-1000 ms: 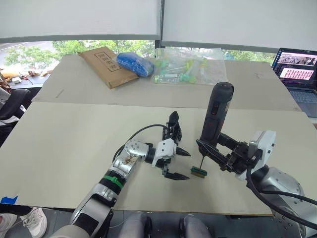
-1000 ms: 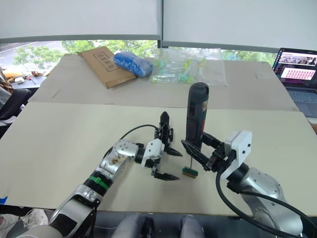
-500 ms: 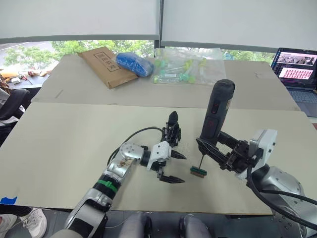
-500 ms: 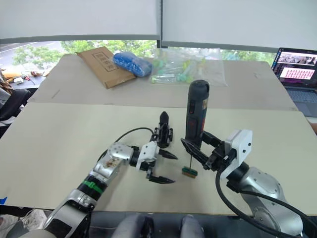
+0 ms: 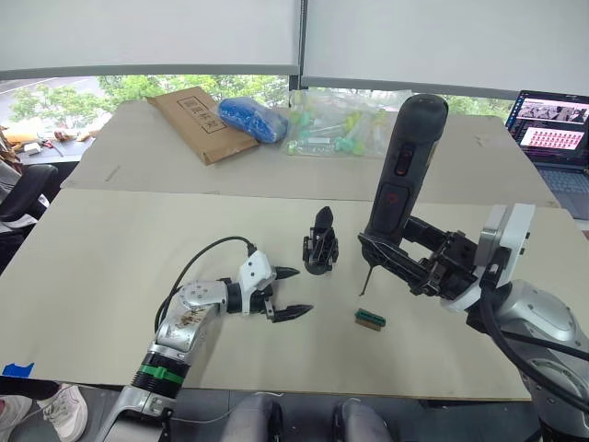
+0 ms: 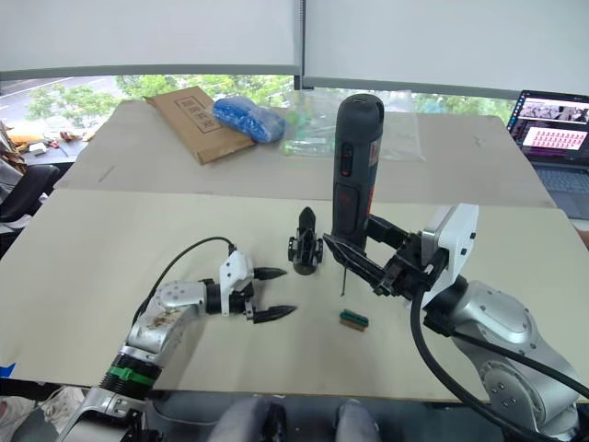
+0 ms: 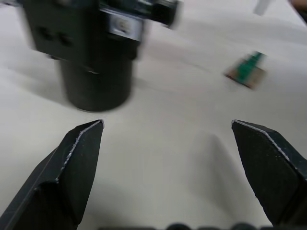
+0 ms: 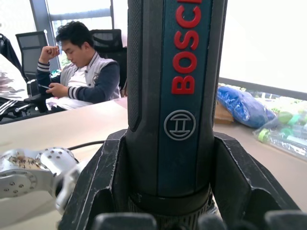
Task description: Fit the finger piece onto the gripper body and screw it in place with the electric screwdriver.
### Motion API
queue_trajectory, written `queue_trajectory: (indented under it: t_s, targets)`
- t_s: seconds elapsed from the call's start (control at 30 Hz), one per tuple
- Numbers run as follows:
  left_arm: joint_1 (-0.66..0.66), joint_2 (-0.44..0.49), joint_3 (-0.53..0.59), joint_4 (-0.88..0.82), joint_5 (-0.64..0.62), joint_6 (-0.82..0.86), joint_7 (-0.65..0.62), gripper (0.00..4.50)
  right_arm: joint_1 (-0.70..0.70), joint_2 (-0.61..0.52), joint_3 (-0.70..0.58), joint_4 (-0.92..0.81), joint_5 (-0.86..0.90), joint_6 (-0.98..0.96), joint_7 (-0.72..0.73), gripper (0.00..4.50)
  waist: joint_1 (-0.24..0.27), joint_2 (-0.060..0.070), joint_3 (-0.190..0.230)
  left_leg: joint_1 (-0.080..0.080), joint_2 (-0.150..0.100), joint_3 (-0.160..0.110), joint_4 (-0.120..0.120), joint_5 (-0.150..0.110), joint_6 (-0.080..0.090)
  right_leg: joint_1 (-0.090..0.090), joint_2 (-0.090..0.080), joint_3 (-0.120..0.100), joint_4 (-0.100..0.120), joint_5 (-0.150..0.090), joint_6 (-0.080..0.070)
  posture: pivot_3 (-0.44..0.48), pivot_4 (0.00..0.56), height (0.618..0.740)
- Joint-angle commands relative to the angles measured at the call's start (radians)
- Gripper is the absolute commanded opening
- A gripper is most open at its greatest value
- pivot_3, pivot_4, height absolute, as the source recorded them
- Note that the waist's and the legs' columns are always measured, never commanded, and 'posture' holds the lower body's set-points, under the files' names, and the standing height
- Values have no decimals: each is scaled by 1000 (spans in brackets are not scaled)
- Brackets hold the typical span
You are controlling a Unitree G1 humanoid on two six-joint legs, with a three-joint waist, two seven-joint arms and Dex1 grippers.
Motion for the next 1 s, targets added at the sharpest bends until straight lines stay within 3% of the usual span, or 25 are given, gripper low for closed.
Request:
queue_trajectory:
  t_s: [0.03, 0.23, 0.33, 0.43, 0.57, 0.73, 0.87, 1.0]
  targets:
    - [-62, -50, 4, 56, 17, -30, 75, 4500, -39, -12, -21, -28, 34, -8, 5, 1953, 2, 0, 0, 0, 0, 0, 0, 0, 0, 0, 0, 0, 0, 0, 0, 0, 150, 740]
    - [-154, -123, -24, 232, 66, -131, 114, 4500, -57, -18, -18, -9, 31, -7, 7, 1953, 1, 0, 0, 0, -1, 1, 0, 0, 0, 0, 0, 0, 0, 0, 0, 0, 150, 740]
    - [-201, -136, -18, 322, 92, -189, 143, 3566, -60, -19, -15, -9, 29, -6, 4, 1952, 4, 0, 0, 0, -1, 1, 0, 0, 0, 0, 0, -1, 0, 0, 0, 0, 150, 740]
    - [-247, -110, -47, 408, 92, -308, 6, 2297, -57, -26, -20, -10, 38, -4, 14, 1952, 2, 0, 0, 0, -1, 1, 0, 0, 0, 0, 0, 0, 0, 0, 0, 0, 150, 740]
    - [-382, -98, -80, 619, 92, -458, -225, 2309, -40, -53, -29, -4, 73, 3, 71, 1952, 3, 0, 0, 0, -1, 2, -1, 0, 0, -1, 0, -1, -1, 0, 0, 0, 150, 740]
    - [-543, -121, -77, 916, 175, -594, -206, 2309, -67, -86, -25, 18, 115, 26, 119, 1952, 12, -1, 0, -1, -2, 2, 1, 0, 1, 0, 0, -2, -2, 1, 1, 0, 150, 740]
    - [-568, -129, -22, 1001, 151, -561, -216, 2309, -102, -103, -31, 37, 164, 54, 130, 1953, 8, -1, 0, -1, -1, 2, 2, -1, 2, 1, 0, -2, -2, 1, 2, 0, 150, 740]
    - [-535, -107, 3, 976, 145, -546, -242, 4245, -138, -113, -29, 53, 193, 72, 145, 1952, -2, -1, 0, -1, 0, 1, 3, -1, 2, 0, 0, -2, 0, 1, 1, 0, 150, 740]
